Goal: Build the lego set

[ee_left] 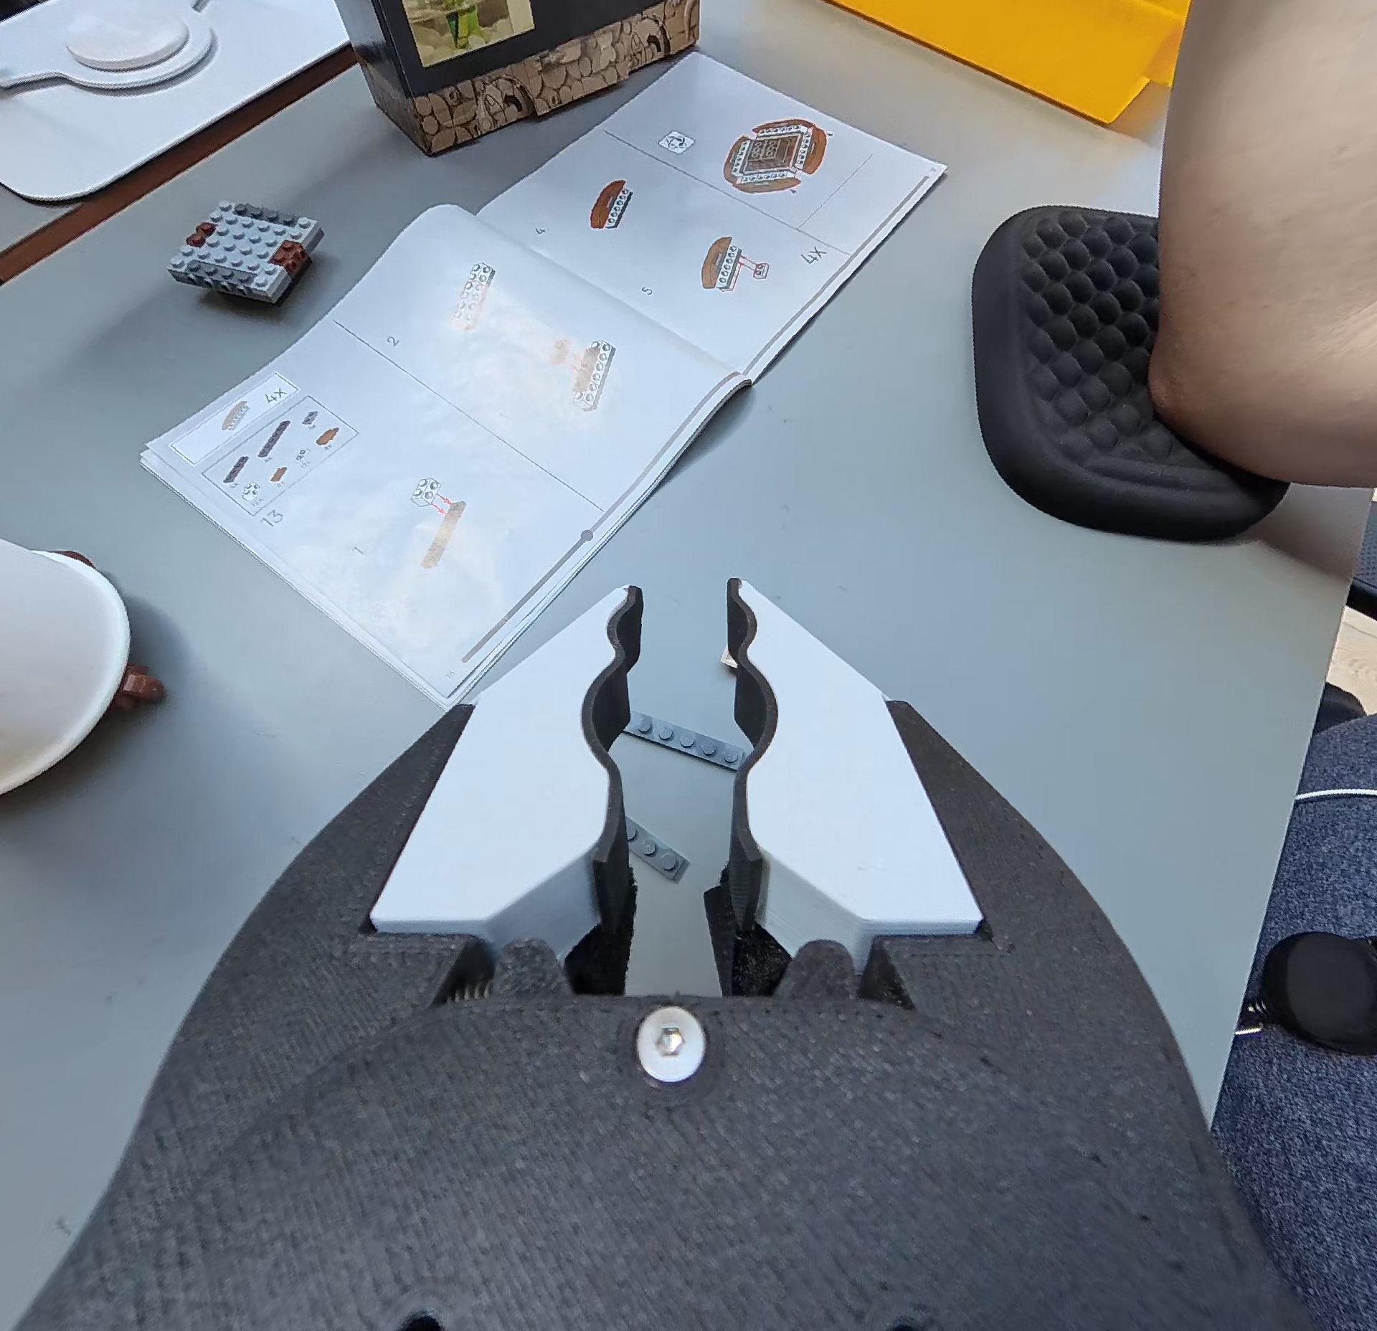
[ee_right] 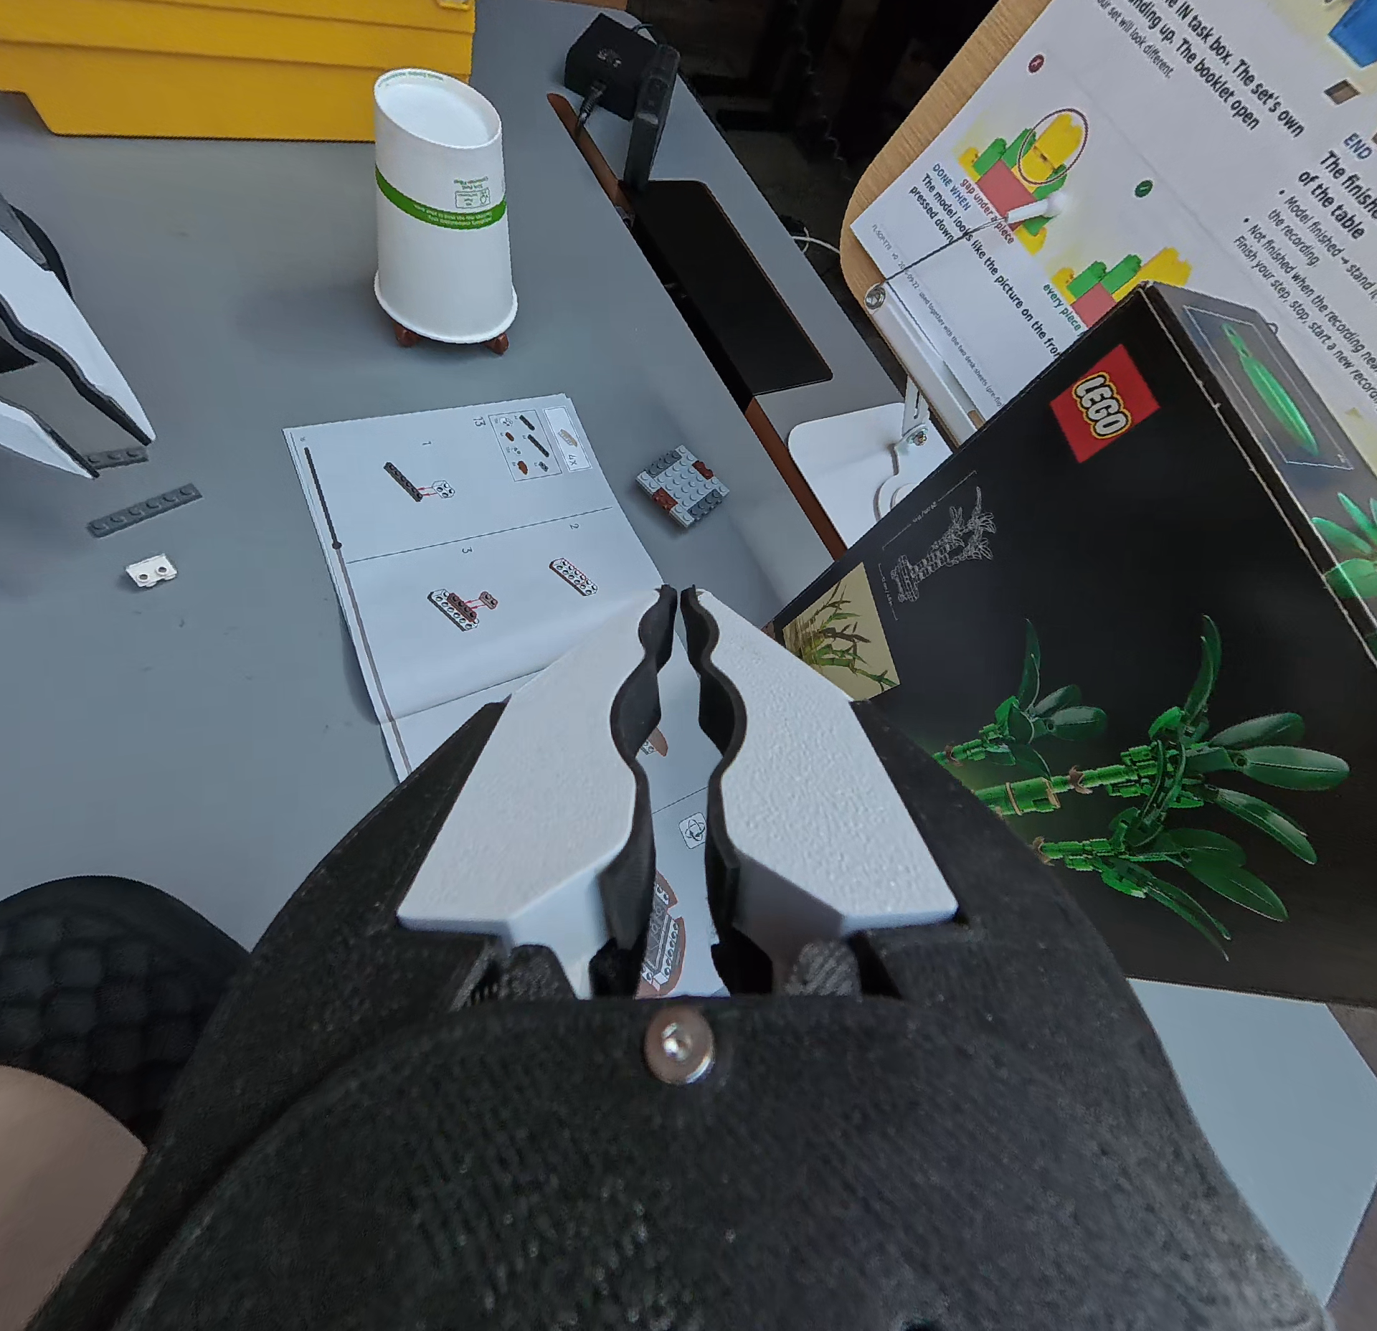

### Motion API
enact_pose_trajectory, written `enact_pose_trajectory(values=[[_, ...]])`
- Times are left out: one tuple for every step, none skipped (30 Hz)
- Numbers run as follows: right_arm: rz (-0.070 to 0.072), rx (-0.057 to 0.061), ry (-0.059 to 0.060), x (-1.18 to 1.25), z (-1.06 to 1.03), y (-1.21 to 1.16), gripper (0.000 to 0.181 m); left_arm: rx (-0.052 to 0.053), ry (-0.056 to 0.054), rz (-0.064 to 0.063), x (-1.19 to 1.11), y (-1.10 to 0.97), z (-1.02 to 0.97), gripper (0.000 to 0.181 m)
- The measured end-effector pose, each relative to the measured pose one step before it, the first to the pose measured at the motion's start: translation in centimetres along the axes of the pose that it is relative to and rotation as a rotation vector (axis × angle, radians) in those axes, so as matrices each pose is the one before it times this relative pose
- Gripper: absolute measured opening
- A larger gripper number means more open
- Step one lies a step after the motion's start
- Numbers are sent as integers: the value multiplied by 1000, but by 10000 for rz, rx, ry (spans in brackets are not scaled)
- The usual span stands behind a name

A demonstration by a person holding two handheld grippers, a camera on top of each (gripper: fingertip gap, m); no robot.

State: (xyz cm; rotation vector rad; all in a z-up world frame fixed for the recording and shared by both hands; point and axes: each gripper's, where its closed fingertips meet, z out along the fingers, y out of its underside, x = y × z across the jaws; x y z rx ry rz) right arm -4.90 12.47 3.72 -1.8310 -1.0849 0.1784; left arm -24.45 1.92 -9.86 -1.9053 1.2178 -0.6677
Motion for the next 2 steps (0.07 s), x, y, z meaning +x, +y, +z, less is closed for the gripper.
enact_pose_trajectory(values=[[-44,-5,12,-27,8,-43,1,-5,-23,13,-44,-30,-39,21],[-35,0,15,-4,-10,-27,1,-6,-24,17,-35,-22,-30,21]])
